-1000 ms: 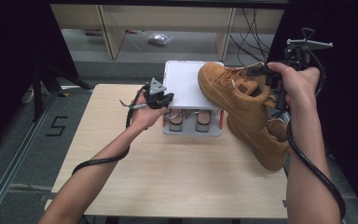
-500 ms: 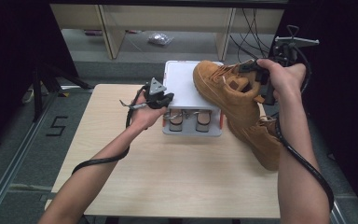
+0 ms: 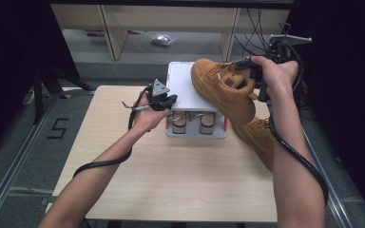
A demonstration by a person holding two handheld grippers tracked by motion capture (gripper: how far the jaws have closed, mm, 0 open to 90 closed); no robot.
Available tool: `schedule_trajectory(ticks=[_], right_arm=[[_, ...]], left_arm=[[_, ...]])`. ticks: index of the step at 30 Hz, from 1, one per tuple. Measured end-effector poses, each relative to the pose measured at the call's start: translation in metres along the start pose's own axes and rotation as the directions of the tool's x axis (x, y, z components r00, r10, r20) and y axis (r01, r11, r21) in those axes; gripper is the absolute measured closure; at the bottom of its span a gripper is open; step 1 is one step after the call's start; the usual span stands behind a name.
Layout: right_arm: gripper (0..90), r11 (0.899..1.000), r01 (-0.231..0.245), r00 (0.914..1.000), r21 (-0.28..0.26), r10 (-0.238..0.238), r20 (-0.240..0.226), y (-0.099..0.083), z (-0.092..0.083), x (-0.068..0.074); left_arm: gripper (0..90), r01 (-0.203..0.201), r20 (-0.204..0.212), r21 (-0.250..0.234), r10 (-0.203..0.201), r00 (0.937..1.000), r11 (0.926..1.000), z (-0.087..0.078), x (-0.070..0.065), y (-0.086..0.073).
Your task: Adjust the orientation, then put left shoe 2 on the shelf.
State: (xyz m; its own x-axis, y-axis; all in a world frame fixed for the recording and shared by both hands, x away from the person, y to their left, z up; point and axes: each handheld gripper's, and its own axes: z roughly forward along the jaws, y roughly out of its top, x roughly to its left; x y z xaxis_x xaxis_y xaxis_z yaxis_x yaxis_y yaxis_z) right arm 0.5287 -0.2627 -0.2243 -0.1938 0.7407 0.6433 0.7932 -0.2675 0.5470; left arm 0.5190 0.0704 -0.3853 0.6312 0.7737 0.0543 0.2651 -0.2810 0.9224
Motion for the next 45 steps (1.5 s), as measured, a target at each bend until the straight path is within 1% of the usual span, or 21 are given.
schedule_trajectory(ticks=[2,3,7,9,11,12,13,14,18,21,23,26,28,29,30,34,35,41,43,44,45], right_arm=[[83.9,1.000,0.009,0.9999,-0.003,-0.009,0.008,0.001,0.004,0.001],[83.9,1.000,-0.006,1.0000,0.001,0.006,0.003,0.001,0.006,0.003],[83.9,1.000,-0.002,1.0000,0.003,0.002,0.008,0.003,0.016,0.005],[83.9,1.000,-0.012,0.9999,0.006,0.012,0.006,0.003,0.019,0.007],[83.8,1.000,0.000,1.0000,0.003,0.000,0.008,0.004,0.024,0.007],[83.8,1.000,-0.017,0.9998,0.004,0.017,0.004,0.004,0.025,0.009],[83.8,1.000,-0.012,0.9999,0.002,0.012,0.006,0.004,0.028,0.010],[83.9,1.000,-0.023,0.9997,0.003,0.023,0.004,0.004,0.028,0.010],[83.8,1.000,-0.021,0.9998,-0.006,0.021,0.005,0.004,0.034,0.011],[83.7,1.000,-0.016,0.9998,-0.014,0.016,0.007,0.004,0.038,0.010],[83.7,0.999,-0.034,0.9994,-0.012,0.034,0.007,0.003,0.041,0.010],[83.7,1.000,-0.015,0.9998,-0.014,0.015,0.011,0.004,0.042,0.010],[83.6,1.000,-0.019,0.9998,-0.008,0.019,0.007,0.004,0.042,0.011],[83.7,1.000,-0.016,0.9999,-0.010,0.016,0.006,0.005,0.043,0.010],[83.6,0.999,-0.033,0.9995,-0.004,0.033,0.003,0.006,0.044,0.011],[83.6,0.999,-0.032,0.9995,-0.008,0.033,0.005,0.007,0.048,0.009],[83.6,0.999,-0.046,0.9989,-0.006,0.046,0.005,0.007,0.048,0.009],[82.5,0.998,-0.055,0.9984,-0.007,0.055,0.014,0.010,0.052,0.005],[81.8,0.999,-0.045,0.9986,-0.015,0.045,0.027,0.012,0.054,0.001],[81.6,0.998,-0.054,0.9982,-0.017,0.055,0.025,0.012,0.055,0.000],[81.3,0.999,-0.042,0.9987,-0.018,0.043,0.029,0.012,0.056,-0.002]], left_arm=[[89.7,0.000,0.000,0.000,0.000,1.0000,1.0000,0.000,0.000,0.000],[89.7,0.000,0.000,0.000,0.000,1.0000,1.0000,0.000,0.000,0.000],[89.7,0.001,0.000,0.000,-0.001,1.0000,1.0000,0.000,0.000,0.000],[89.7,0.000,0.002,0.000,0.000,1.0000,1.0000,0.000,0.000,0.000],[89.7,-0.001,0.002,0.001,0.001,1.0000,1.0000,0.000,0.000,0.000],[89.7,0.005,0.001,0.000,-0.005,1.0000,1.0000,0.000,0.000,0.000],[89.7,0.004,0.001,0.001,-0.004,1.0000,1.0000,0.000,0.000,0.000],[89.7,0.006,0.002,0.000,-0.006,1.0000,1.0000,0.000,0.000,0.000],[89.7,-0.001,0.002,0.001,0.001,1.0000,1.0000,0.000,0.000,0.000],[89.7,0.005,0.001,0.000,-0.005,1.0000,1.0000,0.000,0.000,0.000],[89.7,0.003,0.000,0.002,-0.003,1.0000,1.0000,0.000,0.000,0.000],[89.7,0.008,0.006,-0.002,-0.008,0.9999,1.0000,0.000,0.001,0.000],[89.7,-0.004,0.003,0.000,0.004,1.0000,1.0000,0.000,0.000,0.000],[89.7,-0.004,0.004,0.002,0.004,1.0000,1.0000,0.000,0.001,0.000],[89.7,0.004,0.006,0.002,-0.004,1.0000,1.0000,0.000,0.001,0.000],[89.7,0.000,0.001,0.002,0.000,1.0000,1.0000,0.000,0.000,0.000],[89.7,0.001,0.000,0.003,-0.001,1.0000,1.0000,0.000,0.000,0.000],[89.7,0.005,0.001,0.004,-0.005,1.0000,1.0000,-0.001,0.001,0.000],[89.7,0.002,0.001,0.005,-0.002,1.0000,1.0000,-0.001,0.002,0.000],[89.7,0.001,0.000,0.005,-0.001,1.0000,1.0000,-0.001,0.002,0.000],[89.7,0.001,0.001,0.005,-0.001,1.0000,1.0000,-0.001,0.002,0.000]])
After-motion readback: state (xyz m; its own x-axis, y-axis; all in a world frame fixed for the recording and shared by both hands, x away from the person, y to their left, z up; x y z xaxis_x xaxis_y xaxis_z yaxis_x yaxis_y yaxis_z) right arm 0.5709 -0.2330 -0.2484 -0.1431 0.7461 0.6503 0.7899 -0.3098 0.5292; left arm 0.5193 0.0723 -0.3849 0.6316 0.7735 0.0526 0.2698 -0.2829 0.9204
